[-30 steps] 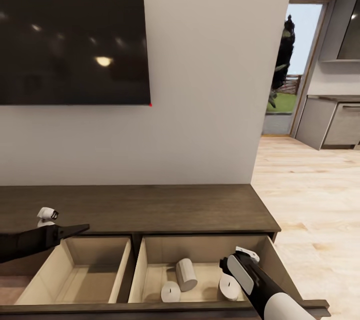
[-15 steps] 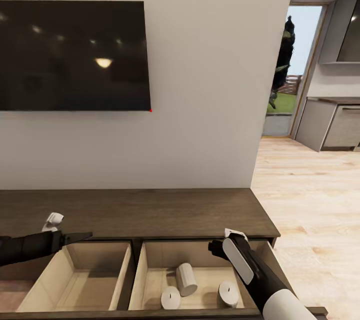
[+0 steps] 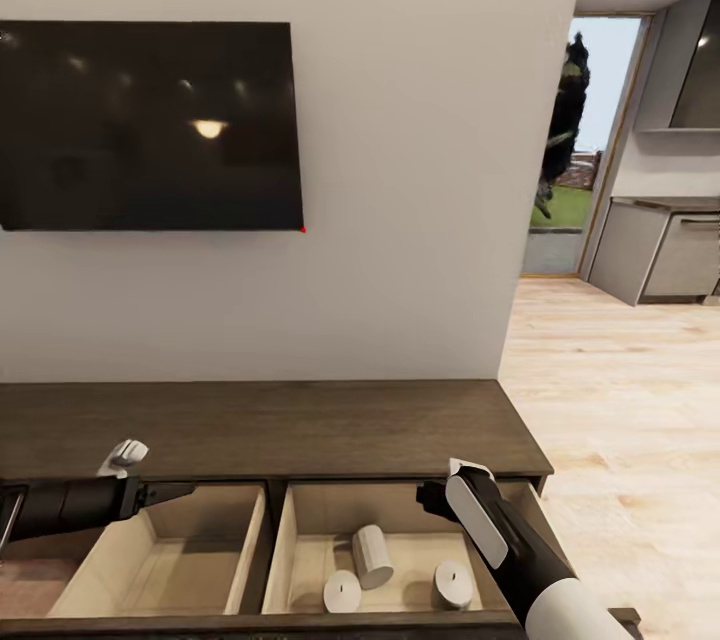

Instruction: Place each of the two pumpkins and all three candles from the living room inside a cabinet in the living room (use any cabinet), then make sure every cabinet is closed, and position the cauldron so it is next to a table in the living room.

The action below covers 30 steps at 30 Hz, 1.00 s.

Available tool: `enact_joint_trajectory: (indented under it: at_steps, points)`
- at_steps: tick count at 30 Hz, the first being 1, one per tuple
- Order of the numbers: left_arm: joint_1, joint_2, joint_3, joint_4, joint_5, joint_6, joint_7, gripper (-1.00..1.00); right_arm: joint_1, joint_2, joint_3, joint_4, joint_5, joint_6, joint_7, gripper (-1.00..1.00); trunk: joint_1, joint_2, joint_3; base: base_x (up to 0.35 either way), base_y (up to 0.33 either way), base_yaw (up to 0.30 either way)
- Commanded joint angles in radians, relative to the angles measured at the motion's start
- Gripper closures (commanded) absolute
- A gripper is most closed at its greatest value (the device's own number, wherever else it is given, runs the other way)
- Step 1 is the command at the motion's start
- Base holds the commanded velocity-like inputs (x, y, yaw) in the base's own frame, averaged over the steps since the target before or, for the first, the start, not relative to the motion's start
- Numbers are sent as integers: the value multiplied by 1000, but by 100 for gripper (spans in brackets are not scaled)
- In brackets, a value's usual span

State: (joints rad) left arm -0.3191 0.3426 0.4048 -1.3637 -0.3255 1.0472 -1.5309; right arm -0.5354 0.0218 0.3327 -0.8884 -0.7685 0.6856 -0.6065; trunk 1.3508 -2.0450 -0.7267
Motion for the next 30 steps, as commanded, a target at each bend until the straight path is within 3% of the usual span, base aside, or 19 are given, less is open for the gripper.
enact_joint_trajectory:
  at_steps: [1, 21, 26, 30]
  points:
    - [0, 0, 0, 0, -1, 0, 0, -100, 0, 0, 0, 0, 0, 0, 0, -100, -4, 7, 3, -48, 0, 0]
    - [0, -1, -1, 0, -7, 0, 11, -100, 0, 1, 1, 6, 0, 0, 2, -100, -81, 147, 66, -4, 0, 0]
    - [0, -24, -1, 0, -28, 0, 108, -100, 0, 1, 1, 10, 0, 0, 2, -100, -100, 182, 82, 0, 0, 0]
    - [-1, -75, -1, 0, -48, 0, 270, -100, 0, 1, 2, 28, 0, 0, 3, -100, -115, 210, 94, 0, 0, 0]
